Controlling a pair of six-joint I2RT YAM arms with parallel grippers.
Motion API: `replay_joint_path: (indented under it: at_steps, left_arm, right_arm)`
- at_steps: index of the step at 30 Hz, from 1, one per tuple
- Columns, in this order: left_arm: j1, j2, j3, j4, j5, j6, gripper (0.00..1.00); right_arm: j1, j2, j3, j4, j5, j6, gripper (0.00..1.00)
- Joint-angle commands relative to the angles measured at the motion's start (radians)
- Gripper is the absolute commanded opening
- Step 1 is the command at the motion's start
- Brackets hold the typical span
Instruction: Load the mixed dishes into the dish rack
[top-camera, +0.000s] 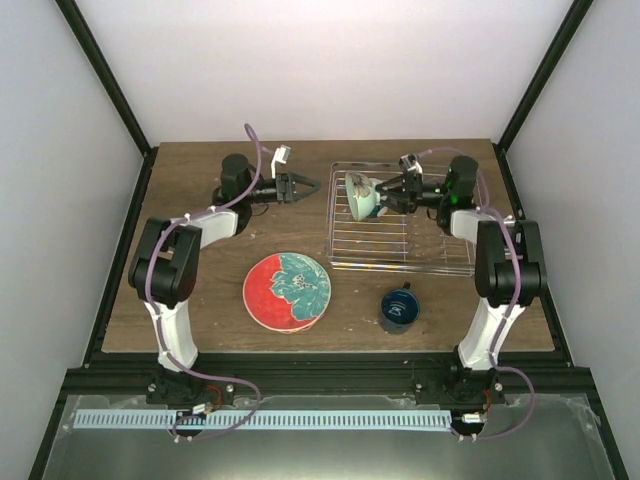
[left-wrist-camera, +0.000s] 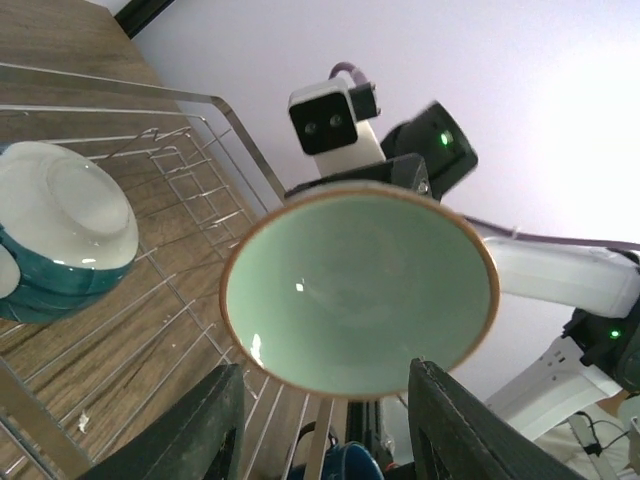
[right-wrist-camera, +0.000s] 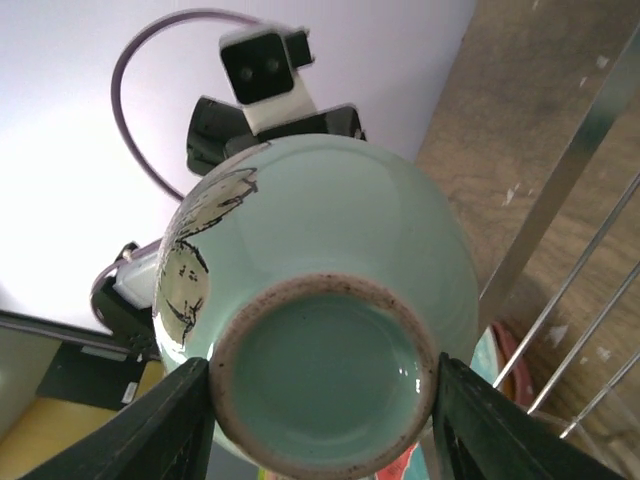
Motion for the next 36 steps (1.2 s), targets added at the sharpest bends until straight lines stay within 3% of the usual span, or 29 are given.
replay_joint_path:
  at_steps: [1, 2, 4, 9, 13, 22, 36]
  left_arm:
    - [0.011, -0.07, 0.008, -0.143, -0.015, 0.135, 0.47]
    - [0.014, -0.084, 0.015, -0.21, -0.033, 0.184, 0.47]
    - [0.016, -0.109, 0.044, -0.369, -0.071, 0.303, 0.48]
    - [0.018, -0.132, 0.168, -0.789, -0.223, 0.584, 0.48]
    - [0.017, -0.143, 0.235, -0.979, -0.363, 0.682, 0.48]
    - [0.017, -0.205, 0.258, -1.168, -0.639, 0.769, 0.48]
    - [0.018, -0.253, 0.336, -1.467, -1.135, 0.805, 0.48]
  right_arm:
    - [-0.019, -0.069, 0.237, -0.96, 0.076, -0.766, 0.44]
    - [-0.019, -0.054, 0.306, -1.128, 0.11, -0.886, 0.44]
    - [-0.019, -0.043, 0.374, -1.289, 0.168, -0.989, 0.44]
    - [-0.019, -0.059, 0.388, -1.356, 0.243, -1.019, 0.44]
    - [-0.019, -0.082, 0.403, -1.482, 0.351, -1.1, 0.44]
    - [0.017, -0.14, 0.428, -1.643, 0.595, -1.199, 0.44]
    - [0.244, -0.064, 0.652, -1.838, 0.992, -1.256, 0.44]
